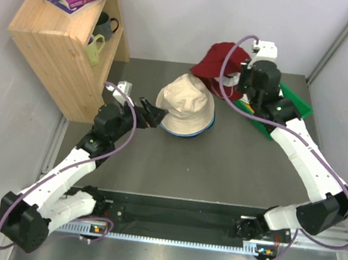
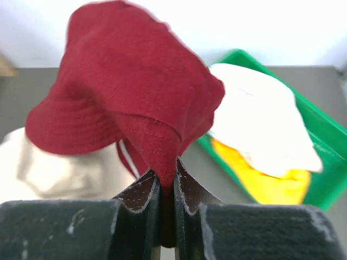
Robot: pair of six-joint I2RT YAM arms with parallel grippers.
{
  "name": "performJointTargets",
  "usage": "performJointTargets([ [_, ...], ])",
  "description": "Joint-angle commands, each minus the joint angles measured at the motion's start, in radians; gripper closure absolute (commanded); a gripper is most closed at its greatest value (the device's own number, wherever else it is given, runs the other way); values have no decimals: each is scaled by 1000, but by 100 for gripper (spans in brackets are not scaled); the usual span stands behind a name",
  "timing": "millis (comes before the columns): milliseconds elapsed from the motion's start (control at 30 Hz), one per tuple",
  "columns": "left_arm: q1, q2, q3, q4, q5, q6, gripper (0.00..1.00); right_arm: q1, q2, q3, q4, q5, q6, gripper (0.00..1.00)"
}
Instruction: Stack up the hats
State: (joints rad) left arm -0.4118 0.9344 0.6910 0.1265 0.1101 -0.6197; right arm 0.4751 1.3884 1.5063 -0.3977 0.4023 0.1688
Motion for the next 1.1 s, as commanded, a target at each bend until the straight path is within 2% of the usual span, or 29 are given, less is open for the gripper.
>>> performJointTargets([
  [0, -50, 27, 10, 174, 121, -187, 4, 135, -32, 58, 19, 93, 26, 100],
  [267, -82, 96, -27, 386, 171, -331, 2, 350, -26, 32, 23, 171, 57, 100],
  [633, -114, 182, -22, 623, 120, -416, 2, 441, -48, 6, 16, 201, 63, 100],
  [1067, -117, 366, 65, 789, 86, -443, 1, 500, -109, -64, 23, 170, 84, 100],
])
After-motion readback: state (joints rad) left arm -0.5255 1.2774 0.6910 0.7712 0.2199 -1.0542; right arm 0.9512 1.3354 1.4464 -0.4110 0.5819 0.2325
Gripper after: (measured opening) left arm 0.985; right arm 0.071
